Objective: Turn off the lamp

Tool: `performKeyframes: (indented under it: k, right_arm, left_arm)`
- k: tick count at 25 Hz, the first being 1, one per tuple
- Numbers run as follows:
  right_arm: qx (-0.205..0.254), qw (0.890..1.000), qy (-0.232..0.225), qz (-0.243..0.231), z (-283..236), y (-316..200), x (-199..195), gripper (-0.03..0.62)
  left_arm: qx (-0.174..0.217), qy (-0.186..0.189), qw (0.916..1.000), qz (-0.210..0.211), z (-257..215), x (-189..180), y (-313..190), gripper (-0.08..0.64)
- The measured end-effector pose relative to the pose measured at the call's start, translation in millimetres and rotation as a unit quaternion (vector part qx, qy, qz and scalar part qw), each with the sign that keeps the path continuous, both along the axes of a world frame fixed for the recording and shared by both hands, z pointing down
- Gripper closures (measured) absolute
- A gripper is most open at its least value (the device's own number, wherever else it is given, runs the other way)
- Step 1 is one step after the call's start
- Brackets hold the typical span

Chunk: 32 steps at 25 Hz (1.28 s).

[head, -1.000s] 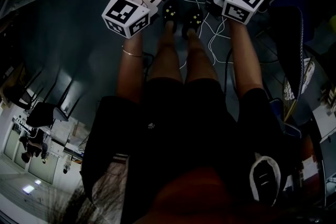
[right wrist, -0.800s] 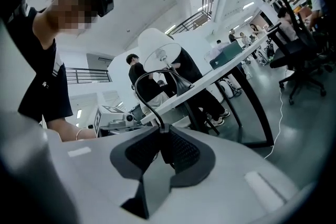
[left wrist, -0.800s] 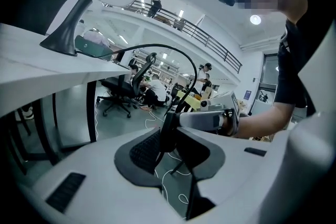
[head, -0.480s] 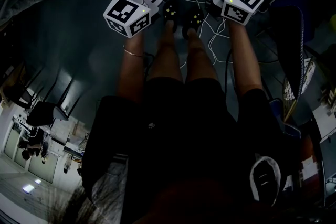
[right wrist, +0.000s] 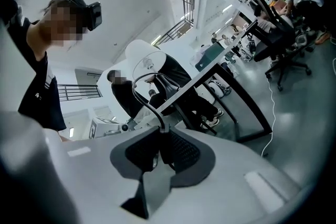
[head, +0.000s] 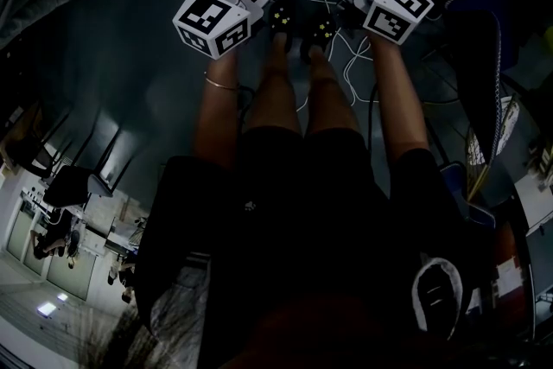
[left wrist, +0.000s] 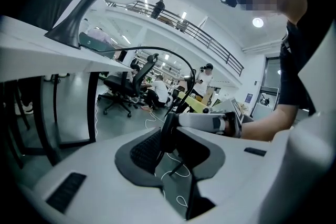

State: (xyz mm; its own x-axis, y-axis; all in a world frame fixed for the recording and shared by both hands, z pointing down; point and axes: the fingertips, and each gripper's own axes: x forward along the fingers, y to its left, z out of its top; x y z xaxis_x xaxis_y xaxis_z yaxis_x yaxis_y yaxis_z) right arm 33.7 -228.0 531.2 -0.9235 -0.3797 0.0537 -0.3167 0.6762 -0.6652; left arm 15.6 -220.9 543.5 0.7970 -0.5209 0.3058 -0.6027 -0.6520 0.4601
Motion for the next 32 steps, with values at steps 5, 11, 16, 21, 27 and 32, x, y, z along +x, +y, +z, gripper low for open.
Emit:
performKeyframes:
  k: [5, 11, 16, 21, 27, 32]
  right_arm:
    - [-0.010, 1.000, -0.013, 0.018, 1, -3, 5, 0.534]
    - [-0.014, 0.999, -0.028, 0.034, 0, -7, 10, 0.534]
    - [-0.020, 0.999, -0.020, 0.034, 8, -3, 7, 0.534]
    - [-0.018, 0.999, 0.014, 0.041, 27, -3, 8, 0.534]
    - [-0.022, 0.998, 0.042, 0.048, 45, -6, 6, 0.534]
    - [-0.026, 0.995, 0.068, 0.062, 63, -9, 6, 0.534]
  left_arm:
    - [-0.004, -0.006, 1.0000, 0.001, 6, -1, 2, 0.472]
    - [-0.015, -0.012, 0.9998, 0.002, 17, -2, 5, 0.472]
    - [-0.030, -0.009, 0.9995, -0.001, 29, -1, 8, 0.474]
    - [-0.037, -0.005, 0.9993, -0.001, 40, -2, 10, 0.474]
    - [-0.033, -0.005, 0.9993, -0.019, 42, -9, 6, 0.474]
    - [-0.025, -0.003, 0.9995, -0.021, 37, -10, 5, 0.474]
